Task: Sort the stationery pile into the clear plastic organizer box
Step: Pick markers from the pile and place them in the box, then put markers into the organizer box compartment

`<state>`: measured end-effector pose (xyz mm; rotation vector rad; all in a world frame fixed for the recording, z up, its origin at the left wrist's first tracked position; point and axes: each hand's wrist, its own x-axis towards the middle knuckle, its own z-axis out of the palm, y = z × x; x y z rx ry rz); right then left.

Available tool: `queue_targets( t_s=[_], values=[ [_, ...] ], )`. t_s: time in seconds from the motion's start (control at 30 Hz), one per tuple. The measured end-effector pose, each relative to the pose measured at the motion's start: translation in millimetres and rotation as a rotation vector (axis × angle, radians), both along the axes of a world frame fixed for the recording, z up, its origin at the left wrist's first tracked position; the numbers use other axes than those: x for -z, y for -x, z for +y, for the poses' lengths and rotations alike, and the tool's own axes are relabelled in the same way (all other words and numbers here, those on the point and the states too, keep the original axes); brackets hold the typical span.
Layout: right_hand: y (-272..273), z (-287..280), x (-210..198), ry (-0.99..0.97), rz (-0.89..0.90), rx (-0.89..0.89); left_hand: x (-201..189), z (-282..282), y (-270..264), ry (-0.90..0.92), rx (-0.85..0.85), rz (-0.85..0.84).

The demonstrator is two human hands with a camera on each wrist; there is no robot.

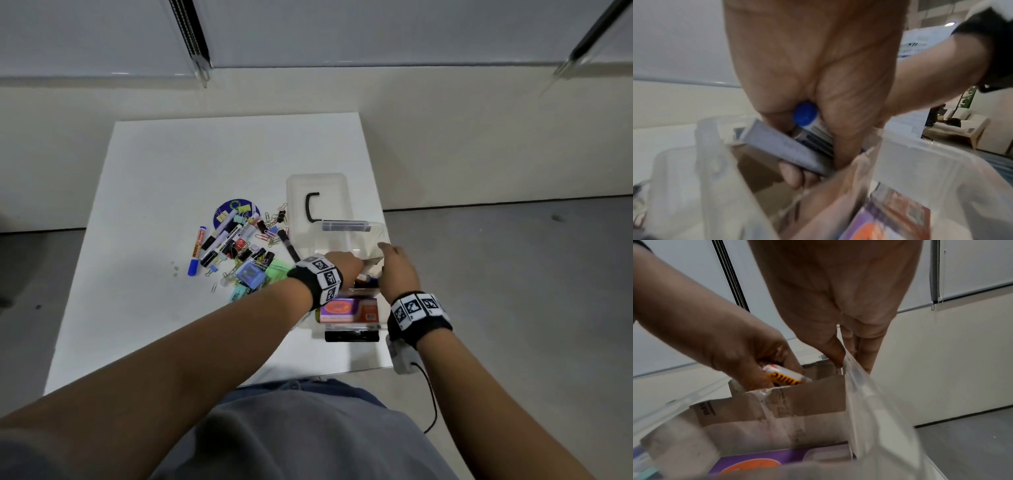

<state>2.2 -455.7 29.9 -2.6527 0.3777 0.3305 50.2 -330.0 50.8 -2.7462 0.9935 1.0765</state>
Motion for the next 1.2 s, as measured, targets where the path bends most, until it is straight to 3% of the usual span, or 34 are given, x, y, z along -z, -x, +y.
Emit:
queue_targets(
  t_s=[0.1, 0.23, 0.3, 0.4, 0.53, 0.73, 0.9, 1.03, 1.2],
  values=[
    [-5.2, -2.1, 4.1, -0.013, 0.004, -0.016, 12.4, 4.4, 2.5, 0.081, -0.037, -0.003],
    [-12.3, 6.7, 0.9, 0.044, 0.009, -0.002, 7.6, 30.9, -1.5, 0.350, -0.167, -0.018],
    [-20.1, 24.0, -9.0, 0.120, -0.112, -0.032, 3.0, 56.5, -6.6, 0.524, -0.281, -0.126],
    [-37.4, 66.1, -26.8, -0.012, -0.241, -0.106, 9.6, 109.7, -13.7, 0.642, -0.559, -0.244],
    [-60.7, 134.6, -31.1, -0.179, -0.149, -0.244, 43.9, 191.9, -13.5, 0.476, -0.805, -0.260],
    [-86.2, 193.7, 10.8, -0.135, 0.259, -0.228, 83.0, 257.3, 21.7, 0.018, -0.826, 0.009],
    [-92.6, 203.7, 46.0, 0.002, 0.314, -0.048, 101.6, 252.8, 37.7, -0.046, -0.777, 0.094],
    [-94.0, 203.8, 63.3, 0.044, 0.309, -0.016, 95.3, 260.7, 37.8, -0.067, -0.716, 0.151],
    [-97.0, 198.4, 71.5, -0.039, 0.390, 0.077, 75.9, 294.2, 21.0, 0.020, -0.742, 0.336]
  ],
)
